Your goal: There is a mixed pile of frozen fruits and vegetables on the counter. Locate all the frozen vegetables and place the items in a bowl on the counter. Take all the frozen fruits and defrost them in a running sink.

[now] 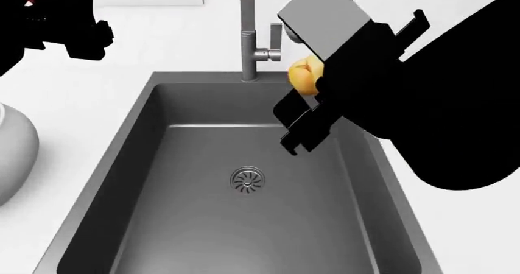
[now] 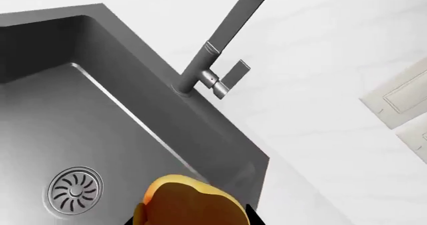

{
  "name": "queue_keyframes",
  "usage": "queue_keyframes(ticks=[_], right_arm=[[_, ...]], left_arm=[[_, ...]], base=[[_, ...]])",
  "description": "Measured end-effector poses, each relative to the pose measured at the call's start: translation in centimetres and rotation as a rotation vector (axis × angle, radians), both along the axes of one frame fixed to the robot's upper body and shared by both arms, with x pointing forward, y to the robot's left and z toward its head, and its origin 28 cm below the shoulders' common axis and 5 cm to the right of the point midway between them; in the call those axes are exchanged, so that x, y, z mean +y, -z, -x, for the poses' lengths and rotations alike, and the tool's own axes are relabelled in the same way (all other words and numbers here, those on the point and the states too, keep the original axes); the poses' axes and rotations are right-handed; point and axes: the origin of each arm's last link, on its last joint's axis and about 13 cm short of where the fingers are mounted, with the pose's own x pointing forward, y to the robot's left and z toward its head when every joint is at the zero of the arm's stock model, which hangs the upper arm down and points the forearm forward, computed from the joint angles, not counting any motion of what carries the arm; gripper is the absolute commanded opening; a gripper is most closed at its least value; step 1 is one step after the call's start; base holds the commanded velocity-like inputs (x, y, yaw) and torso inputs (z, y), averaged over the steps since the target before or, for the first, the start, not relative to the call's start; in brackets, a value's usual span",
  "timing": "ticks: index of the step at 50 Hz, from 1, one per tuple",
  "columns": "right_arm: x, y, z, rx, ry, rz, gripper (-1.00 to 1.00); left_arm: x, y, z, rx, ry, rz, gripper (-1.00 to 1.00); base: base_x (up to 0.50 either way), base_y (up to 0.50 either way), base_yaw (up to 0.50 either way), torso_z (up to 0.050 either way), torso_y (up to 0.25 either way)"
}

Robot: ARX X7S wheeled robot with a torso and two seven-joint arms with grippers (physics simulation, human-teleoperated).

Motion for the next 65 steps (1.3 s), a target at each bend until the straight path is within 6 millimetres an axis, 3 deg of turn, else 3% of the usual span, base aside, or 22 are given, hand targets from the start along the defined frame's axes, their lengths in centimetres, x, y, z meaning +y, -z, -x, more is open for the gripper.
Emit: queue_keyframes(ticks=[34, 65], right_arm=[[3.1, 4.8, -2.1, 0.12, -0.16, 0.051, -1.0], [5.6, 8.8, -5.4, 0.245, -0.165, 0.049, -1.0]], left_arm=[[0.0, 0.3, -0.2, 0.008, 0.0, -0.002, -1.0], [0.0, 0.5, -0.4, 0.013, 0.004, -0.004, -1.0]], base=[[0.0, 0.0, 0.0, 0.0, 0.0], [0.0, 0.0, 0.0, 0.0, 0.0]])
